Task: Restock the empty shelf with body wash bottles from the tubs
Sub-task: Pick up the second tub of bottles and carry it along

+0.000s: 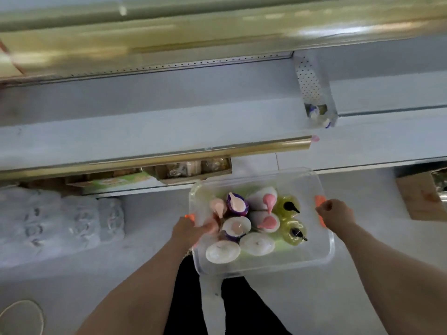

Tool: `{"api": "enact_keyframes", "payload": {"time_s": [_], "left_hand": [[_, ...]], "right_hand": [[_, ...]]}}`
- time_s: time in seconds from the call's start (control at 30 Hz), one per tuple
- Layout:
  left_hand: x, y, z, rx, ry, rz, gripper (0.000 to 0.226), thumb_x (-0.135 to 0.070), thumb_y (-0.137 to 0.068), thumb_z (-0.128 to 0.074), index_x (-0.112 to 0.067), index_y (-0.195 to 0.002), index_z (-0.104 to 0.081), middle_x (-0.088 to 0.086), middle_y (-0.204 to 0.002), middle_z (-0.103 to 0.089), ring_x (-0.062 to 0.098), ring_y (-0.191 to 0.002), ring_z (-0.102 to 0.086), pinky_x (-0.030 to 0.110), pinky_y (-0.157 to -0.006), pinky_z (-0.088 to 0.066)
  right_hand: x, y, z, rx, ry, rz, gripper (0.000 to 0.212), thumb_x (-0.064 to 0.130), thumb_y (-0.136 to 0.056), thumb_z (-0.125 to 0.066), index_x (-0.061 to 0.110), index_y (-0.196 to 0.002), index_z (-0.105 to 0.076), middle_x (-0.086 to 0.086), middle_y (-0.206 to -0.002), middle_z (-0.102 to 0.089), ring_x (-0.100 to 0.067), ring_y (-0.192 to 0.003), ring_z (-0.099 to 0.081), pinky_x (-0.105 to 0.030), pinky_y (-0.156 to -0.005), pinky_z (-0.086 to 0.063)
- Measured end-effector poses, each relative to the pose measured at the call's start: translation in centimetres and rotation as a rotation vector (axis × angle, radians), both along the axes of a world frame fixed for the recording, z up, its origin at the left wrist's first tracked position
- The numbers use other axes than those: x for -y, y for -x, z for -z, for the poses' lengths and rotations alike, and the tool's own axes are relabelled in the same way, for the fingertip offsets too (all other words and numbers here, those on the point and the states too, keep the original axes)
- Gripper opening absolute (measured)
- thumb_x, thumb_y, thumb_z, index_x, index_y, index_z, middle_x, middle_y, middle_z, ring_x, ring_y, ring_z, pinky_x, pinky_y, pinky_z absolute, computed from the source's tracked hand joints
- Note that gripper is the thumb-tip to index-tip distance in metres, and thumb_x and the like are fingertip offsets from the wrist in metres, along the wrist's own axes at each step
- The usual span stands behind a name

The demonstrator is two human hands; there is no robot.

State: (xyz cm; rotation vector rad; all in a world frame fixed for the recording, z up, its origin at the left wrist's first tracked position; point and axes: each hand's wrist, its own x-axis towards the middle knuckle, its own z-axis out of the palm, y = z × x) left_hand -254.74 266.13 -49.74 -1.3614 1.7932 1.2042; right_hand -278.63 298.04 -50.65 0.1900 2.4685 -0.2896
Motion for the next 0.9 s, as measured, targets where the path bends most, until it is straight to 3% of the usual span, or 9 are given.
{"api": "enact_keyframes", "payload": {"time_s": [0.17,0.27,0.37,0.43,0.53,0.63,0.73,0.9], "left_hand": [[-0.2,0.4,0.7,0.028,0.014,-0.023,0.092,-0.058,-0.064,-0.082,-0.008,-0.134,-0.050,0.008,-0.117,-0.062,0.025,-0.102,-0.063,0.029,-0.076,-0.049],[-0.6,0.3,1.1,0.020,0.024,-0.062,0.097,-0.057,-0.063,-0.082,-0.008,-0.138,-0.046,0.006,-0.119,-0.060,0.025,-0.101,-0.063,0.031,-0.078,-0.050],[-0.8,0.1,1.1,0.013,0.062,-0.047,0.103,-0.063,-0.061,-0.079,-0.008,-0.141,-0.043,0.008,-0.127,-0.058,0.026,-0.110,-0.060,0.033,-0.087,-0.050],[-1.2,0.0,0.6,0.007,0.109,-0.009,0.092,-0.058,-0.070,-0.077,-0.008,-0.141,-0.044,0.008,-0.126,-0.056,0.026,-0.110,-0.058,0.028,-0.082,-0.043],[-1.3,-0.1,-0.6,-0.015,0.159,0.001,0.078,-0.050,-0.075,-0.078,-0.002,-0.130,-0.052,0.008,-0.109,-0.055,0.022,-0.096,-0.055,0.024,-0.074,-0.038],[-0.2,-0.6,-3.3,-0.050,0.233,0.025,0.081,-0.047,-0.076,-0.077,-0.004,-0.136,-0.044,0.013,-0.132,-0.049,0.027,-0.120,-0.048,0.024,-0.083,-0.035],[1.9,-1.5,-7.3,-0.137,0.343,0.003,0.080,-0.043,-0.072,-0.080,-0.010,-0.135,-0.044,0.013,-0.138,-0.045,0.030,-0.124,-0.048,0.035,-0.093,-0.047],[7.8,-4.4,-16.4,-0.282,0.613,0.093,0.071,-0.037,-0.081,-0.073,-0.009,-0.137,-0.040,0.016,-0.137,-0.041,0.035,-0.123,-0.047,0.042,-0.097,-0.045]], "right_hand": [[-0.3,0.4,0.5,0.014,-0.007,-0.040,0.014,0.025,-0.091,-0.064,0.012,-0.089,-0.062,-0.011,-0.085,-0.063,-0.030,-0.085,-0.056,-0.032,-0.073,-0.039],[-0.3,-0.1,0.5,-0.009,0.009,-0.021,0.017,0.025,-0.092,-0.063,0.008,-0.094,-0.064,-0.011,-0.085,-0.062,-0.034,-0.091,-0.060,-0.031,-0.073,-0.038],[0.7,-0.4,0.0,0.013,-0.030,-0.017,0.030,0.027,-0.096,-0.056,0.002,-0.110,-0.062,-0.021,-0.107,-0.066,-0.039,-0.106,-0.061,-0.035,-0.081,-0.042],[1.8,-0.7,-0.9,0.063,-0.075,-0.042,0.036,0.025,-0.095,-0.055,0.000,-0.121,-0.056,-0.022,-0.118,-0.063,-0.039,-0.112,-0.059,-0.035,-0.087,-0.044],[3.6,-1.3,-3.0,0.122,-0.167,-0.183,0.033,0.017,-0.093,-0.051,0.005,-0.125,-0.054,-0.018,-0.123,-0.062,-0.035,-0.114,-0.059,-0.030,-0.080,-0.041],[6.3,-2.2,-5.7,0.118,-0.227,-0.280,0.024,0.011,-0.090,-0.052,0.004,-0.112,-0.059,-0.016,-0.116,-0.065,-0.032,-0.107,-0.063,-0.030,-0.076,-0.045],[11.2,-3.8,-9.3,0.029,-0.156,-0.409,0.032,0.011,-0.088,-0.054,0.004,-0.119,-0.050,-0.014,-0.110,-0.060,-0.032,-0.104,-0.060,-0.034,-0.079,-0.047],[22.4,-7.8,-16.7,-0.145,0.025,-0.746,0.035,0.009,-0.091,-0.051,0.005,-0.125,-0.050,-0.014,-0.121,-0.059,-0.030,-0.104,-0.058,-0.032,-0.076,-0.046]]}}
